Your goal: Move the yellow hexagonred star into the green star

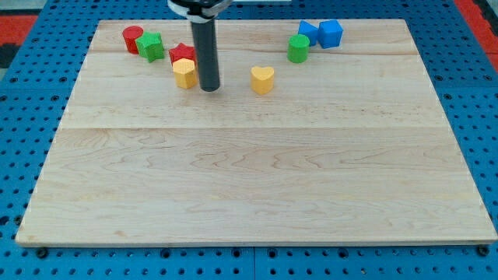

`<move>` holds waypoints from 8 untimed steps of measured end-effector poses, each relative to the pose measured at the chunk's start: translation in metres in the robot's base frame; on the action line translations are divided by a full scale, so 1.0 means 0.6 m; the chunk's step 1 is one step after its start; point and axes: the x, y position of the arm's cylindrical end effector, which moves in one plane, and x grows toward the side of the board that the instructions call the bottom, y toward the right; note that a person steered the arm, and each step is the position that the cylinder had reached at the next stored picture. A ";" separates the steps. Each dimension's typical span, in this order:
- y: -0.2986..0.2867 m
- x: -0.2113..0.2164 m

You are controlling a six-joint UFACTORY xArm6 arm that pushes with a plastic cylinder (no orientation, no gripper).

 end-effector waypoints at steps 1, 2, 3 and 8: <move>-0.027 -0.006; -0.046 -0.022; -0.060 -0.040; 0.054 -0.064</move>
